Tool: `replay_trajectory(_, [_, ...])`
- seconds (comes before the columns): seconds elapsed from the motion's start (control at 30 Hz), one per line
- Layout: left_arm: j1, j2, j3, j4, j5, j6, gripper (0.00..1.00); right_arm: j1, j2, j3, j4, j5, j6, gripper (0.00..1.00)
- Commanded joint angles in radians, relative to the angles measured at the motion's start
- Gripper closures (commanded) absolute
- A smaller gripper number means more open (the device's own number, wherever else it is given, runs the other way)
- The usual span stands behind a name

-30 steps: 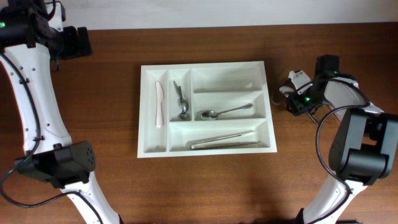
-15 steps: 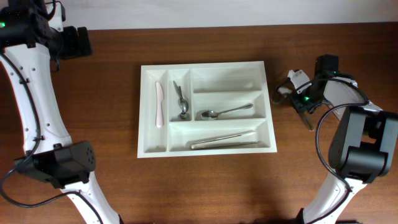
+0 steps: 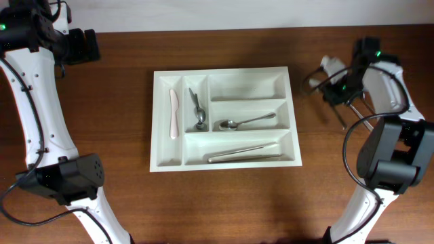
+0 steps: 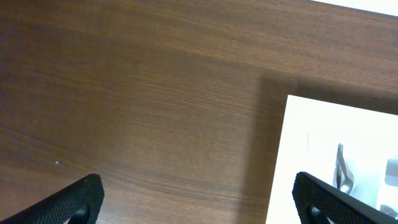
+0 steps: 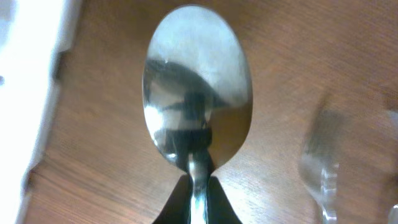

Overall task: Pack container
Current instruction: 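Carry the spoon with the right gripper into the middle compartment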

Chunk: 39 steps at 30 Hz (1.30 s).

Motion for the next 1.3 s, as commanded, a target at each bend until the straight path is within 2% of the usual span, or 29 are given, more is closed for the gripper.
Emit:
replay_trajectory(0.0, [0.004, -0.013, 0.006, 0.0, 0.004, -0.006, 0.01, 0.017, -0.027, 0.167, -0.095, -0.074, 0.004, 0.96])
replay_trajectory(0.1, [0.004, -0.013, 0.006, 0.0, 0.004, -0.006, 0.01, 0.055, -0.027, 0.259, -0.2, -0.142, -0.077, 0.96])
replay_trajectory(0.17, [0.004, -0.013, 0.006, 0.0, 0.004, -0.006, 0.01, 0.1, -0.027, 0.296, -0.286, -0.204, -0.185, 0.96])
replay_trajectory(0.27, [0.004, -0.013, 0.006, 0.0, 0.004, -0.006, 0.01, 0.195, -0.027, 0.299, -0.373, -0.211, -0.323, 0.96])
replay_trajectory(0.37, [0.004, -0.013, 0.006, 0.0, 0.004, -0.006, 0.01, 0.278, -0.027, 0.294, -0.409, -0.212, -0.396, 0.96])
replay_trajectory(0.5, [0.004, -0.013, 0.006, 0.0, 0.004, -0.006, 0.01, 0.381, -0.026, 0.29, -0.428, -0.201, -0.452, 0.96])
replay_trajectory(0.6, [0.004, -0.013, 0.006, 0.0, 0.004, -0.006, 0.01, 0.462, -0.019, 0.265, -0.431, -0.124, -0.478, 0.96])
replay_trajectory(0.87, [0.004, -0.013, 0.006, 0.0, 0.004, -0.006, 0.01, 0.504, 0.013, 0.162, -0.368, -0.121, -0.477, 0.96])
replay_trajectory(1.0, [0.004, -0.013, 0.006, 0.0, 0.004, -0.006, 0.01, 0.5, 0.013, 0.151, -0.345, -0.12, -0.46, 0.81])
replay_trajectory(1.07, [0.004, -0.013, 0.006, 0.0, 0.004, -0.006, 0.01, 0.499, 0.013, 0.151, -0.344, -0.12, -0.444, 0.54])
replay_trajectory(1.1, [0.004, -0.013, 0.006, 0.0, 0.004, -0.006, 0.01, 0.499, 0.013, 0.151, -0.343, -0.121, -0.432, 0.48])
replay_trajectory(1.17, [0.004, -0.013, 0.006, 0.0, 0.004, -0.006, 0.01, 0.499, 0.013, 0.152, -0.34, -0.121, -0.43, 0.46])
replay_trajectory(1.27, [0.004, -0.013, 0.006, 0.0, 0.004, -0.006, 0.01, 0.486, 0.013, 0.167, -0.321, -0.119, -0.332, 0.46])
